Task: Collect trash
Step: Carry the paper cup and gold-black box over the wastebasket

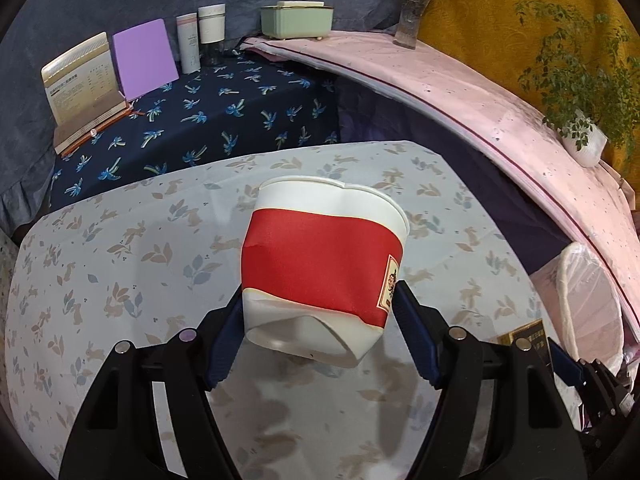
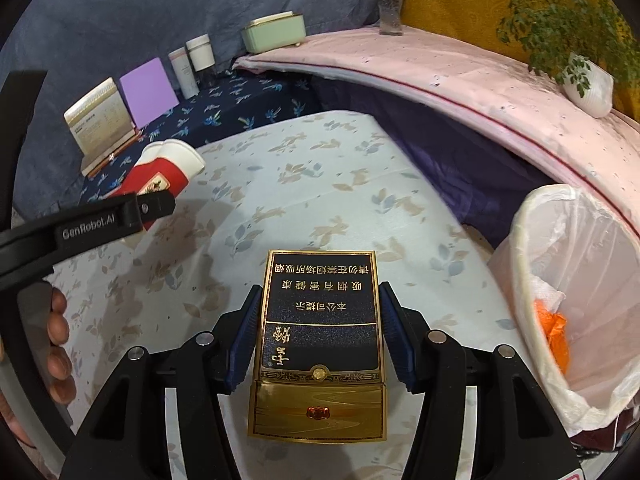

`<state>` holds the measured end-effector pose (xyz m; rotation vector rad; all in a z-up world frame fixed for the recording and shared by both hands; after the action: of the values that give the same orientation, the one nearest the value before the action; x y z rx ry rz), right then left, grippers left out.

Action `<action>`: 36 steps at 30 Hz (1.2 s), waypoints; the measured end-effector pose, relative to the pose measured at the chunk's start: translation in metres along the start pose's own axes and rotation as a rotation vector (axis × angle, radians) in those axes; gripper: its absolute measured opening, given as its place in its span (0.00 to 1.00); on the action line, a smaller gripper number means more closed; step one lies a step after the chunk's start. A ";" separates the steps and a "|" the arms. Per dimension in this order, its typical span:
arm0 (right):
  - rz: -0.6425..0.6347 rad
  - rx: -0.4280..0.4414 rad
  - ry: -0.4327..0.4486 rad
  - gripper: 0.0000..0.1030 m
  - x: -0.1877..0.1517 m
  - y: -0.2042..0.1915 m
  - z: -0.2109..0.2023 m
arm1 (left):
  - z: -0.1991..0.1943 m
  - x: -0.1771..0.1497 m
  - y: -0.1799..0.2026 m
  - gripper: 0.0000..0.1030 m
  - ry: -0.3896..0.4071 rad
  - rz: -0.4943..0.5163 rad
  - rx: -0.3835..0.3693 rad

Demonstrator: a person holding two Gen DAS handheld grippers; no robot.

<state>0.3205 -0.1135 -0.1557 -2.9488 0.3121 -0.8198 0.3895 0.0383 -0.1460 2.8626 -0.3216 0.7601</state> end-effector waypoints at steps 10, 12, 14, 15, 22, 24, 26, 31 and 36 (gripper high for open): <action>0.059 -0.019 0.068 0.53 0.007 0.044 -0.046 | -0.024 -0.006 0.057 0.66 0.013 0.041 -0.038; 0.071 -0.024 0.080 0.53 0.008 0.054 -0.055 | -0.028 -0.008 0.070 0.66 0.016 0.055 -0.044; 0.081 -0.029 0.091 0.53 0.007 0.064 -0.063 | -0.031 -0.011 0.084 0.66 0.018 0.069 -0.051; 0.087 -0.033 0.096 0.53 0.007 0.069 -0.066 | -0.033 -0.012 0.091 0.66 0.018 0.076 -0.055; 0.128 -0.049 0.123 0.53 0.001 0.105 -0.088 | -0.043 -0.021 0.139 0.66 0.020 0.132 -0.081; 0.140 -0.055 0.130 0.53 -0.002 0.117 -0.095 | -0.046 -0.024 0.153 0.66 0.022 0.147 -0.087; 0.152 -0.062 0.137 0.53 -0.004 0.129 -0.101 | -0.048 -0.026 0.169 0.66 0.021 0.165 -0.097; 0.183 -0.085 0.150 0.53 -0.011 0.159 -0.114 | -0.051 -0.033 0.206 0.66 0.017 0.204 -0.120; 0.221 -0.109 0.158 0.53 -0.019 0.192 -0.125 | -0.048 -0.041 0.237 0.66 0.006 0.236 -0.138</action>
<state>0.2065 -0.2988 -0.0809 -2.8793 0.6989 -1.0344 0.2737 -0.1729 -0.1012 2.7219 -0.6926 0.7527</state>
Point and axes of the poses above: each gripper's, at about its wrist camera, not at the fingertips, and z roughly the way its jaws point, y to its right, x to its top, the point moved 10 cm from there along z, roughly the way its jaws point, and after that the axes turned 8 degrees about -y, right-handed, at the moved point
